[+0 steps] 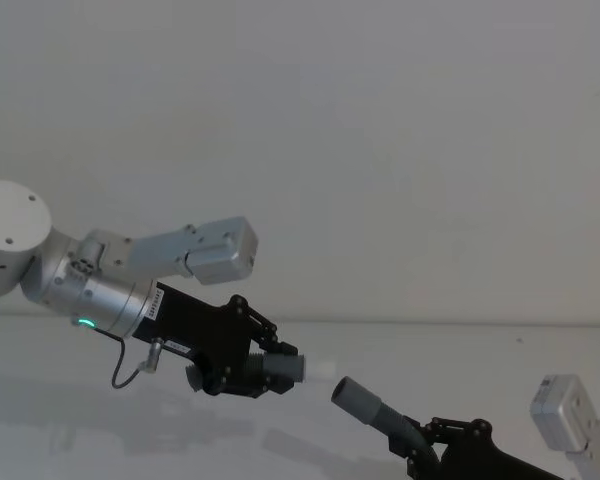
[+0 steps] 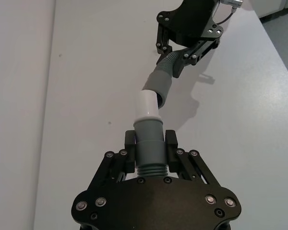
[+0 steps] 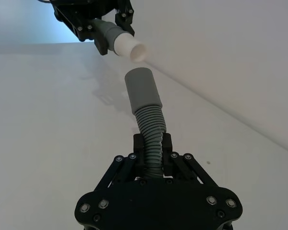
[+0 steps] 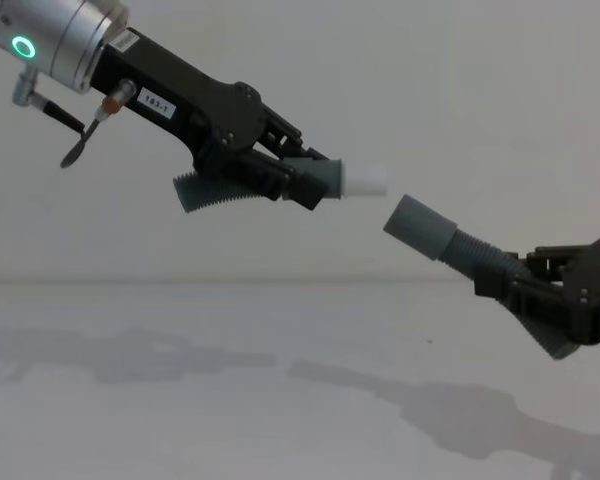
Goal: Use both hands to pick up one end of the pipe from the table, align the ends, and insert them.
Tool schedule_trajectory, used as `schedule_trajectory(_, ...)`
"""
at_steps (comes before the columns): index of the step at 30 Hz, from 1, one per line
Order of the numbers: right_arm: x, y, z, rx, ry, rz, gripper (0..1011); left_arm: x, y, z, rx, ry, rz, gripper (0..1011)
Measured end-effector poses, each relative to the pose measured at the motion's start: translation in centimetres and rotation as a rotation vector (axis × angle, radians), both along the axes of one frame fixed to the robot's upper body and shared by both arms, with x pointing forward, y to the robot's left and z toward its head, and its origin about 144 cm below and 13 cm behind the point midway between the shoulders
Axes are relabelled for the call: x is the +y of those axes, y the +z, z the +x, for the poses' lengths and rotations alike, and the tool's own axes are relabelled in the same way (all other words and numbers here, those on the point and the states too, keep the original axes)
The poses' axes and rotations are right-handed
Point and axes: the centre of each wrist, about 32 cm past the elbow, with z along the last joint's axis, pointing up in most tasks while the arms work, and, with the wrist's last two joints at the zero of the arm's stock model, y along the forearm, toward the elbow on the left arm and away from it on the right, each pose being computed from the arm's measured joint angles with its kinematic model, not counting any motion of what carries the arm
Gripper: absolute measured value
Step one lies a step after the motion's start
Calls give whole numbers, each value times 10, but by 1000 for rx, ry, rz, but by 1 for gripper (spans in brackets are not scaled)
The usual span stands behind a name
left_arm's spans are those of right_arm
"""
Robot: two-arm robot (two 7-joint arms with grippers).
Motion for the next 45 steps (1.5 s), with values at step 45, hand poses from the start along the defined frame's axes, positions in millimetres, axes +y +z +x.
schedule_trajectory(45, -3, 2, -8, -23, 47, 16, 181, -4, -4, 13, 33, -35, 5, 328)
